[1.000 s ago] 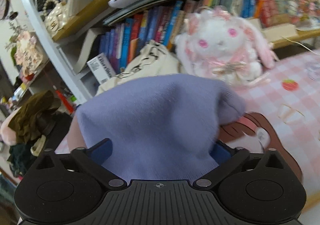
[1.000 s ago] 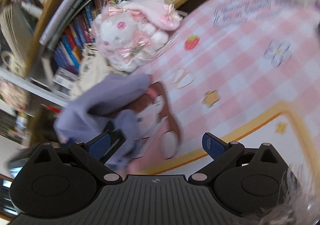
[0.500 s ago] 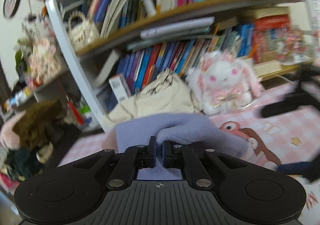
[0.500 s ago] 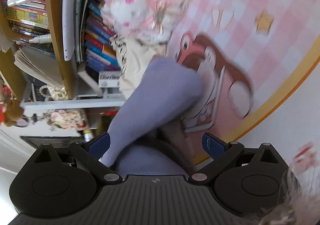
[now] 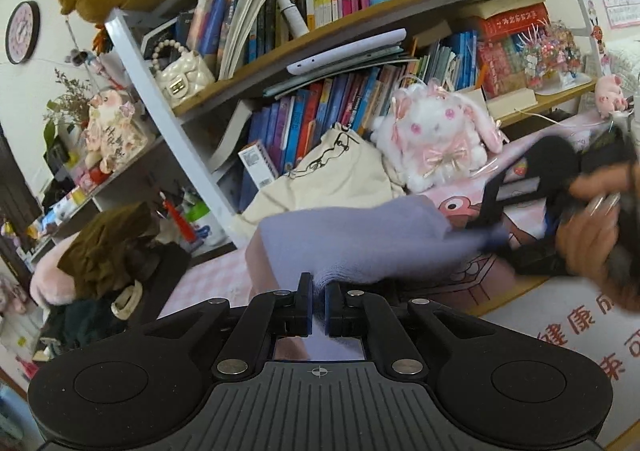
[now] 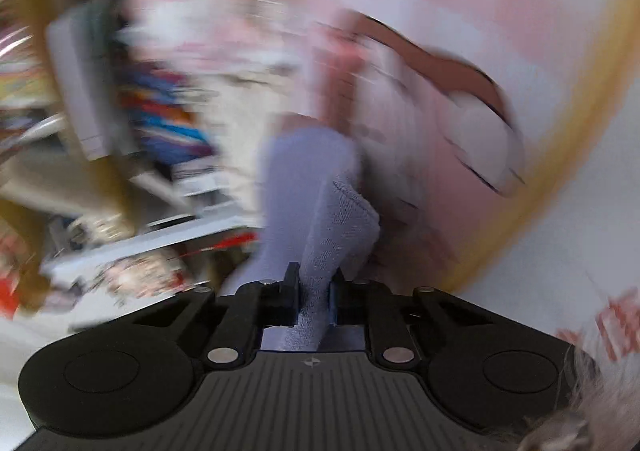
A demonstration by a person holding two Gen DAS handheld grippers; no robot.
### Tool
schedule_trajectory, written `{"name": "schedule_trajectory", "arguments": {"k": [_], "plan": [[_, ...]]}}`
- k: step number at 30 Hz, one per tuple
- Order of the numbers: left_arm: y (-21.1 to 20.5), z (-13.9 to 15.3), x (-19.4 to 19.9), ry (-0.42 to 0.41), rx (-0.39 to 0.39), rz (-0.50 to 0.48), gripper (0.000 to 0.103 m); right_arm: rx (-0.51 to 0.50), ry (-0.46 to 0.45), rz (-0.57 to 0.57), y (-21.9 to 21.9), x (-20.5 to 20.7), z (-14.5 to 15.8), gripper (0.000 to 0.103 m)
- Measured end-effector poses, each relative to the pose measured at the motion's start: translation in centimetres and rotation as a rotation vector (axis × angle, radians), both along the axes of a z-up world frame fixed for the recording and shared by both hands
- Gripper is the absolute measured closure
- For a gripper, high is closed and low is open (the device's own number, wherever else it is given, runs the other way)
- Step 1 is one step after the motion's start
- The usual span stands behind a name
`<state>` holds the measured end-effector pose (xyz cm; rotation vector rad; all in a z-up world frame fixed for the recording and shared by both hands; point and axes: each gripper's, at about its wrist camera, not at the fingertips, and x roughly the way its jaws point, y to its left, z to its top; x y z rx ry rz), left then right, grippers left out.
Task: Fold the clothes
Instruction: 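Lift the sweater with both grippers and shake it open in the air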
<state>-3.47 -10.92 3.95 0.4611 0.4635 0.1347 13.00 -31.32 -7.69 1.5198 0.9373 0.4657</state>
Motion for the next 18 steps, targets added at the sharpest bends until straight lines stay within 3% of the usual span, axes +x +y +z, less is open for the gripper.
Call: {"name": "schedule_trajectory", "arguments": {"k": [2, 6, 9, 11, 14, 16, 18], "plan": [[-0.2, 0.7, -0.4, -0.025, 0.009, -0.025, 0.098, -0.006, -0.209, -0.019, -1.3, 0.4, 4.1, 0.091], [-1.1, 4.9, -2.2, -0.193, 0.011, -0.123, 0.098, -0.071, -0.628, -0.003, -2.4, 1.6, 15.3, 0.092], [-0.7, 9.9, -3.9, -0.332, -0.078, -0.192, 0.098, -0.079, -0.903, 0.003, -2.3, 1.5, 24.1, 0.092], [0.5, 13.4, -5.3, -0.429, -0.212, -0.281, 0.098, -0.027, -1.032, -0.001, -2.0, 1.2, 29.0, 0.092], [4.0, 17.9, -7.5, -0.514, -0.480, -0.434, 0.099, 0.078, -1.162, 0.012, -0.9, 1.0, 34.3, 0.092], [6.8, 19.3, -7.9, -0.512, -0.626, -0.476, 0.098, 0.059, -1.198, 0.033, 0.7, 0.9, 36.1, 0.092], [9.8, 18.9, -7.1, -0.456, -0.740, -0.473, 0.098, -0.003, -1.169, 0.067, 2.9, 1.4, 36.4, 0.092]]}}
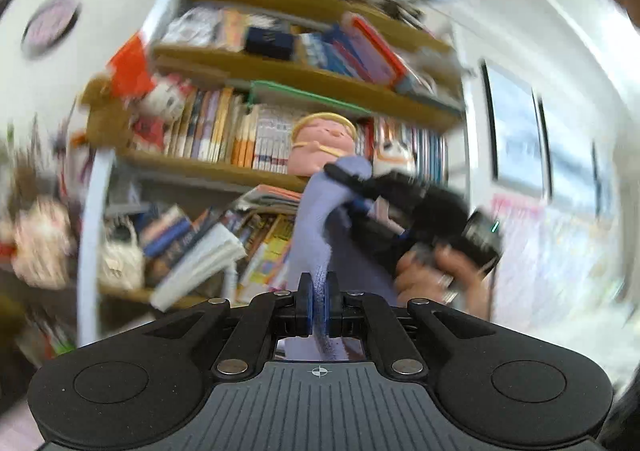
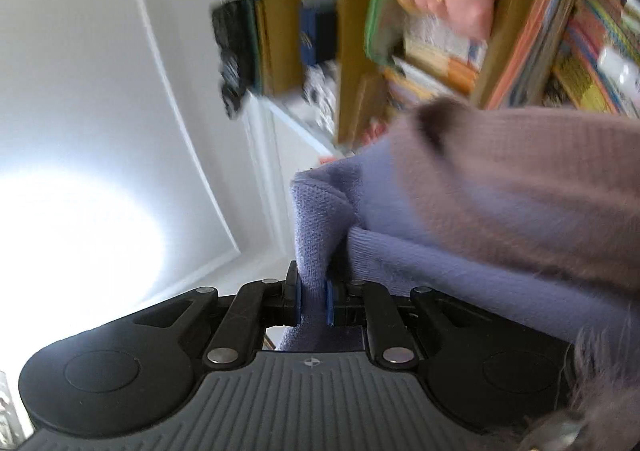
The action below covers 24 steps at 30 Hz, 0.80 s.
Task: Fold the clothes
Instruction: 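Lift the sweater with both grippers and shake it open in the air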
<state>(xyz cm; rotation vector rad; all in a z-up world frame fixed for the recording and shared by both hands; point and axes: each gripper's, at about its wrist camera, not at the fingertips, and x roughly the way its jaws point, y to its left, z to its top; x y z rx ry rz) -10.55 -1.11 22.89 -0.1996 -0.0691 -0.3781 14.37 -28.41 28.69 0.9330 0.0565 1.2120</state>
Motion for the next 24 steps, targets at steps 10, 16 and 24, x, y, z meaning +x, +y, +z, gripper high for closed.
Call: {"name": "schedule_trajectory", "arguments": {"k": [10, 16, 24], "plan": [[9.8, -21.8, 10.3, 0.732, 0.281, 0.196, 0.098, -0.732, 0.711, -0.125, 14.8, 6.3, -24.1, 0.092], [12.6, -25.4, 12.5, 0.823, 0.330, 0.253, 0.098, -0.827, 0.735, -0.109, 19.7, 7.3, -27.6, 0.092], [14.5, -25.8, 13.5, 0.876, 0.391, 0.324, 0.092, -0.943, 0.567, -0.153, 23.2, 6.6, -26.3, 0.050]]}}
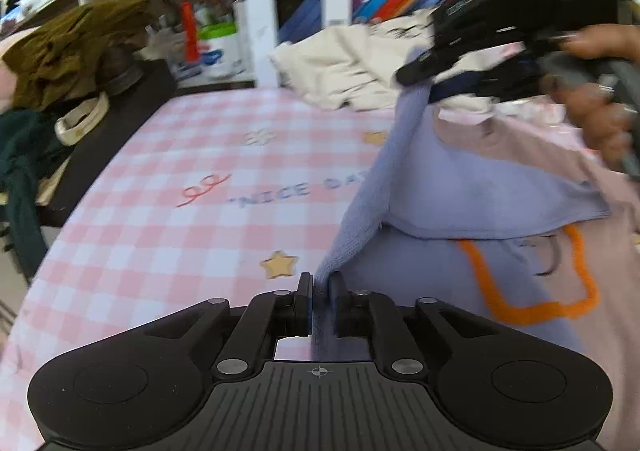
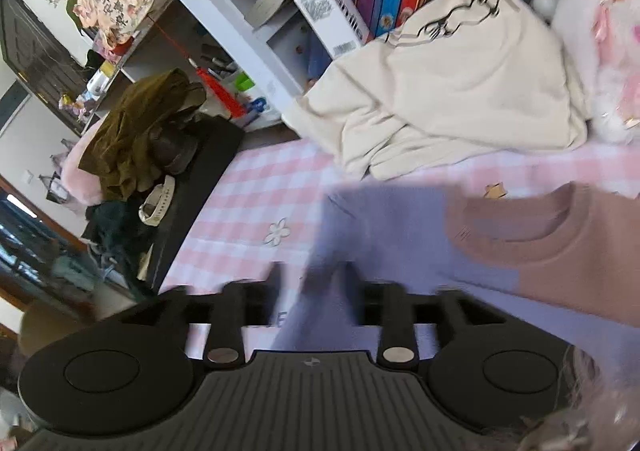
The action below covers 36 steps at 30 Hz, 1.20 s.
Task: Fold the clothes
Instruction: 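Lift the sweater with both grippers and shake it open in the air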
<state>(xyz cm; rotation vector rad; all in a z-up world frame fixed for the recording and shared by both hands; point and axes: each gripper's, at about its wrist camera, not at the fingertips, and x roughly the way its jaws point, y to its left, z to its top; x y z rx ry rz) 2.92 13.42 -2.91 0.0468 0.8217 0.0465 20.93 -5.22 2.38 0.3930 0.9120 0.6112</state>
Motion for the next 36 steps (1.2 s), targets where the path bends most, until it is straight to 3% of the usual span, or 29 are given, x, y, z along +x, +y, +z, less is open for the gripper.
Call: {"name": "schedule_trajectory", "arguments": {"k": [2, 4, 6, 7, 8, 10, 13, 17, 22, 25, 26, 27, 28, 32, 36], "plan": [[-0.1, 0.1, 0.1, 0.030, 0.038, -0.004, 0.091, -0.002, -0.028, -0.005, -1.4, -1.1, 0.4, 0.048], [-0.9, 0.9, -0.5, 0.009, 0.109, 0.008, 0.087, -0.027, -0.056, -0.008, -4.1, -2.8, 0.8, 0.047], [-2.2, 2.1, -1.3, -0.065, 0.136, -0.017, 0.077, -0.089, -0.070, -0.051, -7.4, -5.2, 0.9, 0.047], [-2.9, 2.6, -1.7, -0.104, 0.147, -0.031, 0.067, -0.126, -0.068, -0.084, -9.1, -6.4, 0.7, 0.047], [-3.9, 2.9, -1.5, -0.116, 0.122, -0.069, 0.060, -0.157, -0.051, -0.126, -10.8, -7.6, 0.3, 0.047], [-6.2, 3.2, -0.8, -0.124, 0.057, -0.160, 0.059, -0.221, 0.004, -0.220, -13.9, -9.8, -0.7, 0.049], [-12.0, 2.8, 0.6, -0.142, 0.051, -0.335, 0.059, -0.350, 0.036, -0.322, -17.3, -13.0, -2.1, 0.054], [-20.8, 1.0, 2.0, -0.147, 0.177, -0.590, 0.060, -0.412, 0.070, -0.322, -19.3, -16.6, -3.7, 0.058], [-27.7, -1.9, 3.1, -0.154, 0.354, -0.751, 0.061, -0.473, 0.058, -0.219, -19.4, -19.9, -4.4, 0.065], [-29.4, -3.4, 3.3, -0.155, 0.433, -0.751, 0.064, -0.514, 0.026, -0.138, -18.8, -20.8, -4.3, 0.074], [-29.4, -3.7, 3.2, -0.166, 0.453, -0.732, 0.082, -0.523, 0.020, -0.119, -18.6, -21.0, -4.4, 0.076], [-29.3, -3.8, 3.5, -0.170, 0.450, -0.702, 0.094, -0.532, 0.011, -0.109, -18.5, -21.1, -4.4, 0.077], [-28.7, -3.2, 3.7, -0.179, 0.410, -0.667, 0.099, -0.540, 0.003, -0.098, -18.3, -21.3, -4.4, 0.078], [-25.1, 0.4, 4.8, -0.226, 0.217, -0.508, 0.100, -0.538, 0.007, -0.098, -18.1, -21.0, -4.5, 0.080], [-16.6, 5.0, 5.8, -0.290, 0.065, -0.286, 0.100, -0.530, 0.027, -0.114, -18.2, -20.7, -4.6, 0.080]]}}
